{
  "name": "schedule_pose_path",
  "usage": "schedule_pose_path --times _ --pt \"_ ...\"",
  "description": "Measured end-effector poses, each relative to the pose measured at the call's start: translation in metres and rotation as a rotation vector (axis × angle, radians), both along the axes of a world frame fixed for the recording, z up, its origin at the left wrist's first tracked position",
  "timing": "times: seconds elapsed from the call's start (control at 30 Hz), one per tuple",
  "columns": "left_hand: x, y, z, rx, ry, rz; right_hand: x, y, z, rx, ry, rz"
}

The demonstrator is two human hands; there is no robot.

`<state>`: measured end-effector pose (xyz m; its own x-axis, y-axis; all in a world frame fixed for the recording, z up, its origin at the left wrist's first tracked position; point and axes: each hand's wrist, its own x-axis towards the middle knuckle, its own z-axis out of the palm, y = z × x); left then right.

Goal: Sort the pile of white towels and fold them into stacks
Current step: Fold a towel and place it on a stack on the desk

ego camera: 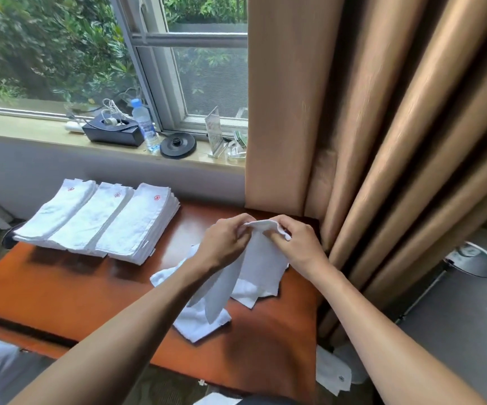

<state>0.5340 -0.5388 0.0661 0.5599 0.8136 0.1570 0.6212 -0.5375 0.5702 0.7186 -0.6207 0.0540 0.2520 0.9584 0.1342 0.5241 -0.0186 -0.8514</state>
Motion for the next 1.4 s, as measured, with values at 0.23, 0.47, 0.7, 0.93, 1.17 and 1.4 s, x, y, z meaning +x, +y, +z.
schedule_pose_path --times 0.23,0.47,0.7,0.93,1.17,1.4 --pt "-0.034 0.020 -0.011 -0.062 0.181 0.155 0.011 -0.004 0.010 -0.043 0.019 -0.073" --pt "-0.030 0.006 -0.017 -0.395 -0.198 0.271 0.000 -0.002 0.001 -0.033 -0.025 -0.043" --pt "-0.002 -0.012 -0.006 -0.464 -0.469 0.286 -0.033 -0.006 0.006 -0.027 0.077 -0.038" --pt "0.000 -0.033 -0.013 -0.514 -0.496 0.186 -0.047 -0.019 -0.003 -0.034 0.251 -0.033" --pt "-0.011 -0.040 -0.012 -0.613 -0.556 0.158 -0.043 -0.024 -0.006 -0.036 0.441 -0.077" --pt "-0.001 -0.051 -0.014 -0.376 -0.459 0.231 -0.036 -0.035 -0.011 -0.066 0.512 -0.022"
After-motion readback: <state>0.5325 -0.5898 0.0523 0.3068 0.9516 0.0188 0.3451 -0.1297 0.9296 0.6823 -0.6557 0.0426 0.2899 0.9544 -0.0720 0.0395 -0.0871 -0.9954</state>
